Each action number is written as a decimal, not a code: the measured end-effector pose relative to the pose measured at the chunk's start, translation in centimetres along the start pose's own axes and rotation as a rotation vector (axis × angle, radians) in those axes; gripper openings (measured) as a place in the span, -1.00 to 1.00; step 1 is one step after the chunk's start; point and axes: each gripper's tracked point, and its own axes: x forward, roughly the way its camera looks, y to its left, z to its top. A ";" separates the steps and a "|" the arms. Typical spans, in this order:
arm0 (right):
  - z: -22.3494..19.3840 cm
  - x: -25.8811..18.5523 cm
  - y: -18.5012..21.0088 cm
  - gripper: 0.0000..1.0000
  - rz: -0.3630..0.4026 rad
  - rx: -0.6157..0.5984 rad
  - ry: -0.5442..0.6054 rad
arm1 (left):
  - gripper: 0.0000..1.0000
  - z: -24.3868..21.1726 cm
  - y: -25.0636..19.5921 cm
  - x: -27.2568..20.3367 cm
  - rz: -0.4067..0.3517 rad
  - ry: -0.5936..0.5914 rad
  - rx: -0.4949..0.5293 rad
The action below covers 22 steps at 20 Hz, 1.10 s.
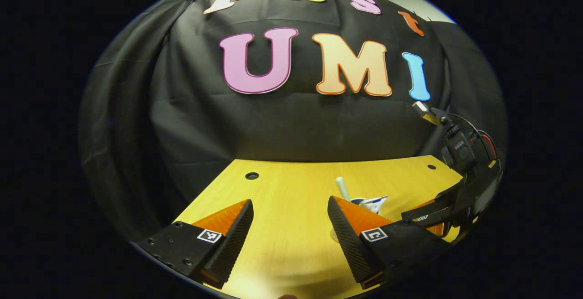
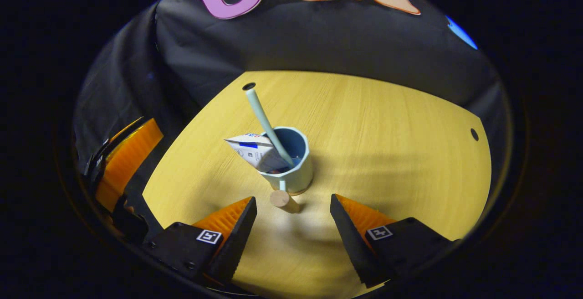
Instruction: Put the toothbrush and toothpaste on the desktop into the cup, then pick up the cup and place it on the coaster on the desktop.
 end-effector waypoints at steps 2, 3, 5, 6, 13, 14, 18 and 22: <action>1.2 -2.3 -1.6 0.99 -0.018 0.019 -0.111 | 0.89 0.5 -1.9 0.0 -0.026 -0.003 -0.013; 1.8 -3.7 -2.4 0.99 -0.033 0.025 -0.172 | 0.89 0.9 -2.9 0.0 -0.037 -0.007 -0.015; 3.5 -6.7 -4.0 0.99 -0.067 0.026 -0.288 | 0.89 1.7 -4.7 -0.2 -0.058 -0.019 -0.007; 4.2 -8.1 -4.9 0.90 -0.090 0.027 -0.331 | 0.89 2.1 -5.6 -0.3 -0.068 -0.027 0.003; 6.3 -15.2 -10.0 0.98 -0.206 0.116 -0.549 | 0.89 5.9 -11.2 -1.3 -0.151 -0.116 0.042; 6.5 -15.7 -10.7 0.98 -0.226 0.121 -0.575 | 0.89 6.1 -11.7 -1.4 -0.158 -0.121 0.045; 8.1 -18.0 -12.7 0.98 -0.290 0.146 -0.690 | 0.88 6.0 -12.2 -1.4 -0.162 -0.118 0.055; 8.4 -18.9 -13.4 0.98 -0.313 0.151 -0.709 | 0.89 6.5 -11.6 -1.4 -0.149 -0.137 0.048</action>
